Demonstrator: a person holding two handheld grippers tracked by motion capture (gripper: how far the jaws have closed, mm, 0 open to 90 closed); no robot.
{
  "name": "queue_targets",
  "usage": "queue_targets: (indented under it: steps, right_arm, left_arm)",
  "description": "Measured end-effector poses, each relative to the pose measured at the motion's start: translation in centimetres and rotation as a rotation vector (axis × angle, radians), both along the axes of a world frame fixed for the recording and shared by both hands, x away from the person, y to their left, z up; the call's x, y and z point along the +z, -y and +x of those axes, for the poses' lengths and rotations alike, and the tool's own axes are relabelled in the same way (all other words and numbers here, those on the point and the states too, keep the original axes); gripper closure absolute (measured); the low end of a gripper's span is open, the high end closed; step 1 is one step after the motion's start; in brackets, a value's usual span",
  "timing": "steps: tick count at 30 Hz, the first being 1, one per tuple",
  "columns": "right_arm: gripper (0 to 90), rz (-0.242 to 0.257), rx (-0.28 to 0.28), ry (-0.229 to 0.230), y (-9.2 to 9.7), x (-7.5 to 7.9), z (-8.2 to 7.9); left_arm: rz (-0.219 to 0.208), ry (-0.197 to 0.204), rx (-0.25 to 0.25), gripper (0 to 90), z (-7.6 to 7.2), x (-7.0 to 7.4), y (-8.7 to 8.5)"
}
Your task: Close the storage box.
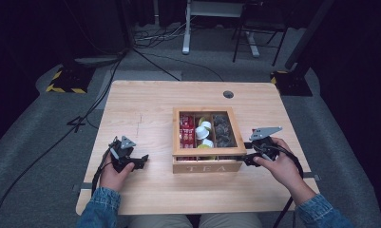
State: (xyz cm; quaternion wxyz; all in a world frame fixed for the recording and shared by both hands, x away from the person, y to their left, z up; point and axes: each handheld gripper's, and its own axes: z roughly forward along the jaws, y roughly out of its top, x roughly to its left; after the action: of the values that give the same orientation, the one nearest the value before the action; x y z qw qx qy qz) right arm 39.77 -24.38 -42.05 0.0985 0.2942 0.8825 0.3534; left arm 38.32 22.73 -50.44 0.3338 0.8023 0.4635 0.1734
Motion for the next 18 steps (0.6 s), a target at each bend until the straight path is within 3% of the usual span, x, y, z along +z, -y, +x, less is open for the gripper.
queue_targets:
  steps: [7,10,13,18]
  right_arm:
    - [40.3,-0.01,0.003,-0.015,0.3,0.18,-0.18]
    - [38.9,-0.01,0.027,-0.052,0.44,0.4,-0.4]
    - [38.8,-0.063,0.048,-0.061,0.31,0.19,-0.77]
    - [38.8,-0.091,0.057,-0.079,0.09,-0.26,-0.96]
  left_arm:
    - [0.0,0.0,0.0,16.2,0.01,0.0,0.0]
    - [0.0,0.0,0.0,16.2,0.01,0.0,0.0]
    - [0.0,0.0,0.0,16.2,0.01,0.0,-0.01]
    - [0.001,0.0,0.0,16.2,0.01,0.0,0.0]
